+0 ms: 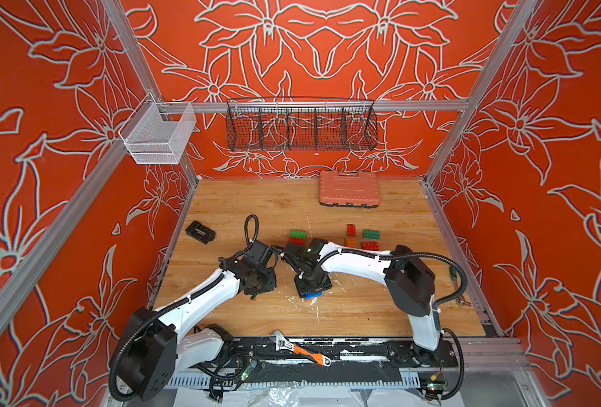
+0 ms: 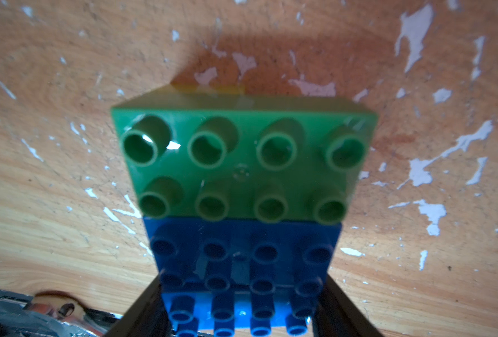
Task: Assemble a rectangle with lego
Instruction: Assemble the lego brick with the lego brick.
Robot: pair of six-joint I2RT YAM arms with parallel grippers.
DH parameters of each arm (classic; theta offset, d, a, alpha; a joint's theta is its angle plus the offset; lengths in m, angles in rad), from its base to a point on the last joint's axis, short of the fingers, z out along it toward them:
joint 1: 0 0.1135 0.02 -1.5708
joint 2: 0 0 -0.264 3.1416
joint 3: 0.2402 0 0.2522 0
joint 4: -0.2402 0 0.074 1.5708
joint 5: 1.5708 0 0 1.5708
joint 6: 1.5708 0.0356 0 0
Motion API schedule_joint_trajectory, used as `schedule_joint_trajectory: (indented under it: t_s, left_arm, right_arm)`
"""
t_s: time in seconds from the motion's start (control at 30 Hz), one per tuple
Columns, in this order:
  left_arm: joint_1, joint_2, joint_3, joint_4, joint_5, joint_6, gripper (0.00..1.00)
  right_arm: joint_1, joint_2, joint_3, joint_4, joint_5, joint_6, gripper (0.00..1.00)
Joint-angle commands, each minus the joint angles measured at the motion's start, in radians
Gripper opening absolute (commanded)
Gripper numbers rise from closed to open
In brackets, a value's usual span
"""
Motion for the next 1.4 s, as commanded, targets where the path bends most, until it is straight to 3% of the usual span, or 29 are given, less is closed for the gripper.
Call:
schedule_joint_trajectory:
  t_s: [0.0, 0.63, 1.13, 1.23, 1.37]
  left_arm:
    - [0.009, -0.014, -0.011, -0.024, -0.014, -0.007, 0.26]
    - [0.019, -0.026, -0.021, -0.032, -0.038, -0.012, 0.26]
    - [0.023, -0.048, -0.049, -0.037, -0.043, -0.019, 0.27]
    - [0.023, -0.048, -0.049, -0.042, -0.042, -0.02, 0.26]
    - [0.023, -0.045, -0.039, -0.045, -0.035, -0.021, 0.27]
  right_arm:
    - [0.015, 0.034, 0.024, -0.033, 0.04, -0.005, 0.38]
    - [0.043, 0.135, -0.055, -0.005, 0.082, 0.027, 0.31]
    - [0.057, 0.171, -0.013, -0.014, 0.081, 0.03, 0.31]
    - [0.055, 0.151, 0.006, -0.016, 0.078, 0.037, 0.35]
    - [0.056, 0.133, 0.055, -0.036, 0.08, 0.035, 0.52]
